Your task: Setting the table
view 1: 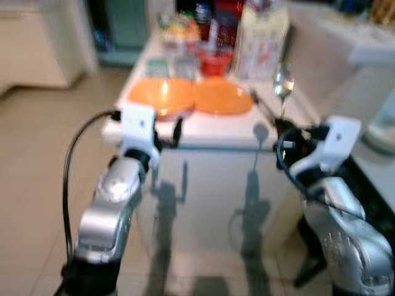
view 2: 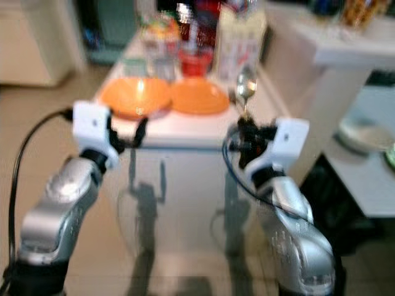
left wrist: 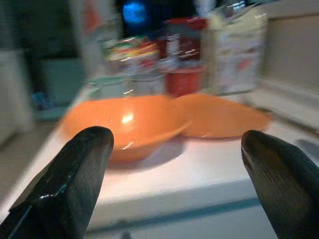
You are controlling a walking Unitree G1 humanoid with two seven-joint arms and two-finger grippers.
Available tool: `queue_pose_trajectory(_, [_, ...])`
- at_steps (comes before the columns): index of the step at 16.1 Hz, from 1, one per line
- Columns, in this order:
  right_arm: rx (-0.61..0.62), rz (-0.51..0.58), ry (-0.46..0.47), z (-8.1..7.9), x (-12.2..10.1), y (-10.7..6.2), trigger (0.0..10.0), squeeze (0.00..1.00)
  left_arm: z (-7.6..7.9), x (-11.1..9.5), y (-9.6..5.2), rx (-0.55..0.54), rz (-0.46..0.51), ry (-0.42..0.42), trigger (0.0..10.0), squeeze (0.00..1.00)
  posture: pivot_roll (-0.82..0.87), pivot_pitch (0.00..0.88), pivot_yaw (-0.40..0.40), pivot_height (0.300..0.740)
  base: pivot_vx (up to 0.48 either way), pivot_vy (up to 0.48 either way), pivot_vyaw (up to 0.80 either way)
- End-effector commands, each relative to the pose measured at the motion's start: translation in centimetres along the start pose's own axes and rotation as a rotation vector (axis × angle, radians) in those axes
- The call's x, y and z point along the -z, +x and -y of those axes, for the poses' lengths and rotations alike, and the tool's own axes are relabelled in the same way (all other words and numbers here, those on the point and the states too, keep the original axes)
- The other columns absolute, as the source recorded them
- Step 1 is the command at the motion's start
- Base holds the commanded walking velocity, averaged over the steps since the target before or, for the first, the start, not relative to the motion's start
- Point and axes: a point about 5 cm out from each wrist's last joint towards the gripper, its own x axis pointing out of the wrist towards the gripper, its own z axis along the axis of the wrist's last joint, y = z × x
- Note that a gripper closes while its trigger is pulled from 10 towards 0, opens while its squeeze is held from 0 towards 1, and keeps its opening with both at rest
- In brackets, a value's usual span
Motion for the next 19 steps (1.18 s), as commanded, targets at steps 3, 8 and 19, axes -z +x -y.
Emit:
queue_pose_trajectory(3, [0.025,-0.011,-0.078,-0.1,0.5,1.3,10.0,0.00,0.0,0.1,1.1,-0.011,-0.012,0.035,10.0,0.00,-0.02,0.000,0.003,0.740,0.000,-0.420,0.00])
queue_pose_trajectory(8, [0.029,-0.025,-0.118,-0.2,1.1,1.7,10.0,0.00,0.5,0.0,1.7,-0.010,-0.002,0.078,10.0,0.00,-0.04,0.000,0.016,0.740,0.000,-0.480,0.00])
queue_pose_trajectory(19, [-0.004,-0.033,-0.096,0.3,0.8,2.7,10.0,0.00,0.9,-1.0,2.1,-0.069,0.046,0.197,10.0,0.00,0.01,0.000,-0.145,0.740,0.000,-0.480,0.00])
